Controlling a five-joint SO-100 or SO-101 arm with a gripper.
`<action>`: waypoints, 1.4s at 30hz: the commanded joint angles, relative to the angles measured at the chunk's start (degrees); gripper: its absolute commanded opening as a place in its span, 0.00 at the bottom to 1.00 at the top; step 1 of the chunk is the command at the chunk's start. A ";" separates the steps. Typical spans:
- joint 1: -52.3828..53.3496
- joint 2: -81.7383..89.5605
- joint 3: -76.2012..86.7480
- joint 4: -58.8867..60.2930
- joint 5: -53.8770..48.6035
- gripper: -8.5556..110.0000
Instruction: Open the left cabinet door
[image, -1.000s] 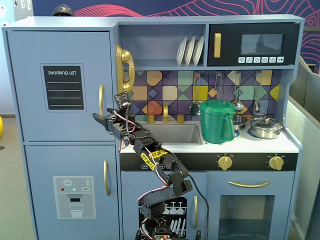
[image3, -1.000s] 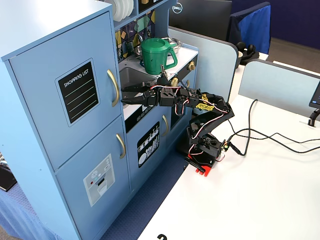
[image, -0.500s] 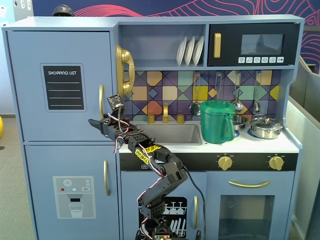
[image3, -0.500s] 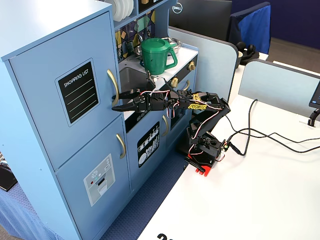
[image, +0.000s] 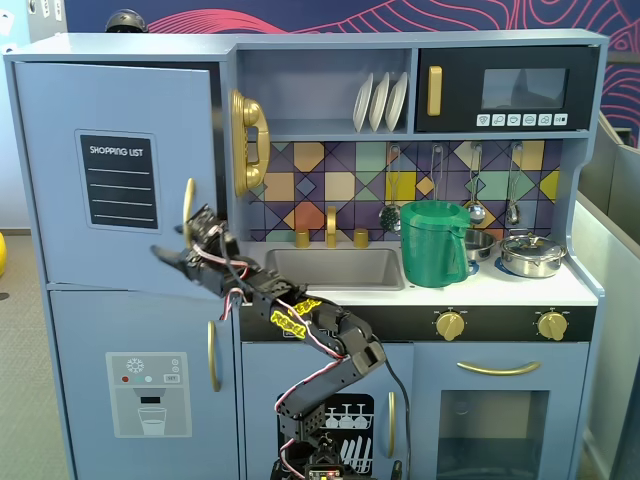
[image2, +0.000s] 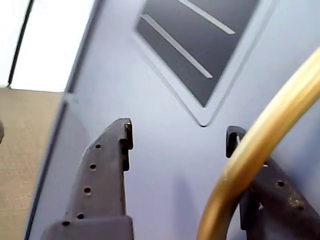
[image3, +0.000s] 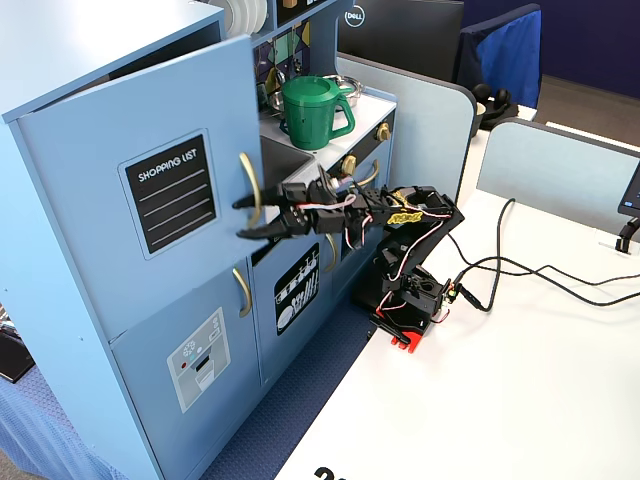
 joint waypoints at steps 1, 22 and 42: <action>-5.01 2.64 3.43 -4.83 -4.66 0.21; 9.14 39.02 21.88 8.17 1.93 0.19; 27.60 18.81 10.63 10.11 11.34 0.17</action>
